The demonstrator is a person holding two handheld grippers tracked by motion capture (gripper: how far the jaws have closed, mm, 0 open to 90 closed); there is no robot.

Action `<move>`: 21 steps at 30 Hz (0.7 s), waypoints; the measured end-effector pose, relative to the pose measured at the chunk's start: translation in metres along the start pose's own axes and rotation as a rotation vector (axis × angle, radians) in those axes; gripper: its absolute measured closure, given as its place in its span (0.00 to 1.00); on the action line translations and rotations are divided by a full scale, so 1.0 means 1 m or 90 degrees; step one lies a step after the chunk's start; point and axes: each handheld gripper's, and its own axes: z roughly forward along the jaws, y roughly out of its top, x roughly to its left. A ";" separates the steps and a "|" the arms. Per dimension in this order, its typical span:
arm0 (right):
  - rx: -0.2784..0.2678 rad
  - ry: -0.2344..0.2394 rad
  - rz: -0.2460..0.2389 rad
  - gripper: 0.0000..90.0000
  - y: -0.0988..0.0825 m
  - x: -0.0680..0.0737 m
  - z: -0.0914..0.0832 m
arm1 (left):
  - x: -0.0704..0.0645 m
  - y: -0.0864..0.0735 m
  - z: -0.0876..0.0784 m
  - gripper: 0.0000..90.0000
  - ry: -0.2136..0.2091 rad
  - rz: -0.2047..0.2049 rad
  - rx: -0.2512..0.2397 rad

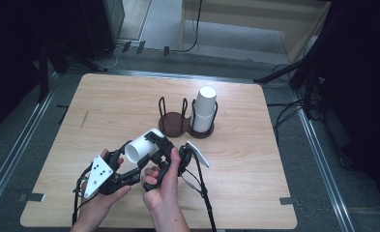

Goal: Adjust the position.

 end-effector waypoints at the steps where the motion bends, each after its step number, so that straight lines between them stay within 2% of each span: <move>1: 0.001 0.003 0.000 0.08 0.000 0.000 0.001 | 0.000 0.000 0.000 0.37 -0.001 0.001 0.001; 5: 0.004 0.005 0.010 0.09 0.001 -0.002 0.004 | 0.000 -0.001 0.001 0.37 -0.001 0.001 0.004; 7: 0.007 0.019 0.019 0.15 0.001 -0.003 0.005 | 0.000 -0.001 0.001 0.37 0.001 0.002 0.006; 9: 0.008 0.025 0.020 0.17 0.001 -0.003 0.005 | 0.001 -0.001 0.000 0.37 0.000 -0.002 0.008; 10: 0.008 0.033 0.018 0.23 0.000 -0.003 0.005 | 0.001 0.000 -0.001 0.36 -0.002 -0.010 0.012; 11: 0.004 0.051 0.008 0.26 -0.001 -0.002 0.004 | 0.003 0.001 -0.003 0.36 -0.008 -0.038 0.021; 12: 0.004 0.051 0.008 0.26 -0.001 -0.002 0.004 | 0.003 0.001 -0.003 0.35 -0.008 -0.038 0.021; 13: 0.001 0.061 0.004 0.28 -0.001 -0.002 0.004 | 0.003 0.002 -0.006 0.36 -0.005 -0.059 0.019; 15: -0.001 0.065 -0.001 0.28 -0.001 -0.002 0.004 | 0.003 0.004 -0.008 0.35 -0.003 -0.067 0.016; 16: -0.014 0.065 -0.012 0.28 -0.001 -0.002 0.003 | 0.002 0.005 -0.009 0.30 -0.005 -0.074 0.014; 17: -0.031 0.072 -0.025 0.29 0.001 -0.001 0.002 | 0.002 0.006 -0.010 0.19 -0.007 -0.082 0.015; 19: -0.036 0.073 -0.029 0.29 0.001 -0.001 0.001 | 0.002 0.008 -0.011 0.16 -0.008 -0.086 0.018; 21: -0.072 0.076 -0.054 0.30 0.006 0.002 -0.002 | 0.005 0.008 -0.012 0.10 -0.014 -0.097 0.025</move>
